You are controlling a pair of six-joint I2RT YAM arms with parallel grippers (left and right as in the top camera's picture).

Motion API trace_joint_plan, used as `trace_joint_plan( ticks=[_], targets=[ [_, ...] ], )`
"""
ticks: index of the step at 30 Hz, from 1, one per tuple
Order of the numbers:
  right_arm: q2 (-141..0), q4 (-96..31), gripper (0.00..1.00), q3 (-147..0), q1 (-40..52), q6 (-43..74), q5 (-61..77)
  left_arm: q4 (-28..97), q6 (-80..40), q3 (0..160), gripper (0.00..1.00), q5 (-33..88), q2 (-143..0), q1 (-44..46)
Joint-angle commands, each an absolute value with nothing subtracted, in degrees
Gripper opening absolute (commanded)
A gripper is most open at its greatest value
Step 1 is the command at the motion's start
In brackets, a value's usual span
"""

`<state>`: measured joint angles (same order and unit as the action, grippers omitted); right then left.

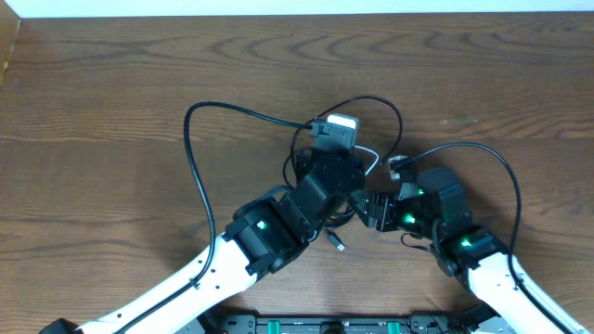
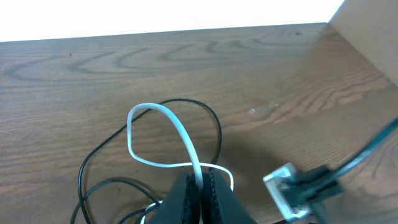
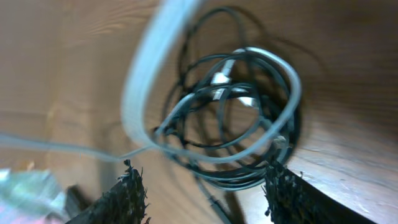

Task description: Untangle cables

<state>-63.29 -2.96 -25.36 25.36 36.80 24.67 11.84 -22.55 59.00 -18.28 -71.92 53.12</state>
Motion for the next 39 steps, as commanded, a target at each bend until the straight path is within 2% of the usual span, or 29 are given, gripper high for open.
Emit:
trace_joint_plan(
  ticks=[1, 8, 14, 18, 27, 30, 37, 39],
  targets=[
    [-66.5, -0.97, 0.6, -25.04, 26.85, 40.27, 14.13, 12.23, -23.09, 58.98, 0.08, -18.46, -69.93, 52.99],
    [-72.86, 8.16, 0.43, -25.04, 27.11, 40.25, 15.84, 13.72, -23.07, 59.0, 0.07, -18.48, -68.79, 52.99],
    [-74.17, 11.49, 0.41, -25.04, 27.09, 40.23, 16.82, 14.55, -23.07, 59.0, 0.08, -18.48, -67.05, 52.99],
    [-74.17, 14.74, 0.45, -25.04, 27.09, 40.18, 16.6, 15.03, -23.07, 59.0, 0.08, -18.46, -65.65, 52.99],
    [-74.46, 16.58, 0.45, -25.04, 27.11, 36.97, 13.45, 16.88, -23.09, 59.0, 0.07, -18.46, -64.66, 52.99],
    [-74.54, 17.43, 0.39, -25.04, 27.09, 36.45, 13.45, 16.91, -23.09, 59.0, 0.08, -18.46, -64.66, 52.99],
    [-74.54, 21.85, 0.01, -25.04, 27.09, 30.44, 13.43, 17.54, -23.09, 58.98, 0.07, -18.46, -64.6, 52.99],
    [-74.54, 24.86, 0.01, -25.06, 27.05, 27.92, 13.41, 17.8, -23.07, 58.98, 0.08, -18.46, -64.6, 52.99]
  ],
)
